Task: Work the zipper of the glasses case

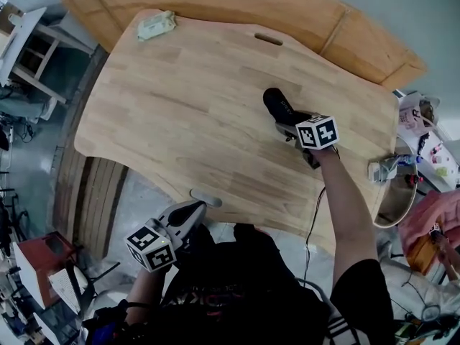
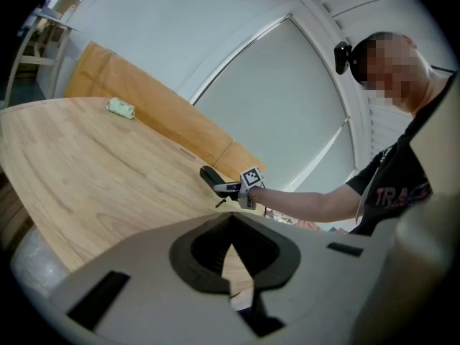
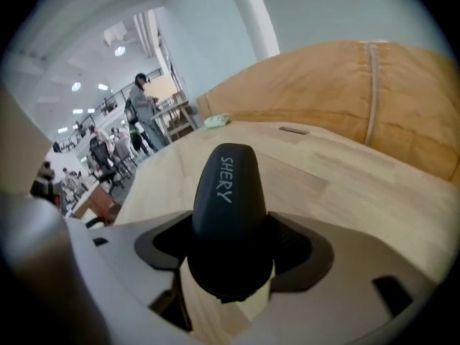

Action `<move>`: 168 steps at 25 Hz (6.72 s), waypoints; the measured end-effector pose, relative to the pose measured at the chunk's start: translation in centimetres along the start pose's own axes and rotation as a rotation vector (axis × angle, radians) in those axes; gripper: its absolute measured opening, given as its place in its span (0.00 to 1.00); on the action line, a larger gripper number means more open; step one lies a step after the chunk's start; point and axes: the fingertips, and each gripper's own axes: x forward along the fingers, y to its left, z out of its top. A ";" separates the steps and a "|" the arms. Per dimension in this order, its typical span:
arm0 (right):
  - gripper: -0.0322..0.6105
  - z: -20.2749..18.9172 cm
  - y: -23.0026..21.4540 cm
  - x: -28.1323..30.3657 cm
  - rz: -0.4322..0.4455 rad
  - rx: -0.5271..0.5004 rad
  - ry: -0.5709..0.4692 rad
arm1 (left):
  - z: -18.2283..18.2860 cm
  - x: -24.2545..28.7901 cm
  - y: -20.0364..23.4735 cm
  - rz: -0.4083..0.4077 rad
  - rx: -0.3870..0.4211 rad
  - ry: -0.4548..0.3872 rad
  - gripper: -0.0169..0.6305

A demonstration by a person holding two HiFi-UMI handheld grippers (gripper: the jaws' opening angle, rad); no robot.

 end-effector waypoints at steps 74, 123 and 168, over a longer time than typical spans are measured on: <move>0.35 9.0 40.0 -14.8 1.178 0.655 -0.819 | 18.7 -12.2 0.3 -0.814 -0.485 -0.649 0.58; 0.08 6.9 38.1 -12.5 0.828 0.516 -0.719 | 16.9 -11.7 0.0 -0.517 -0.059 -0.646 0.57; 0.08 8.7 42.7 -14.6 1.019 0.433 -0.670 | 12.7 -9.8 -3.4 -0.402 0.604 -0.382 0.58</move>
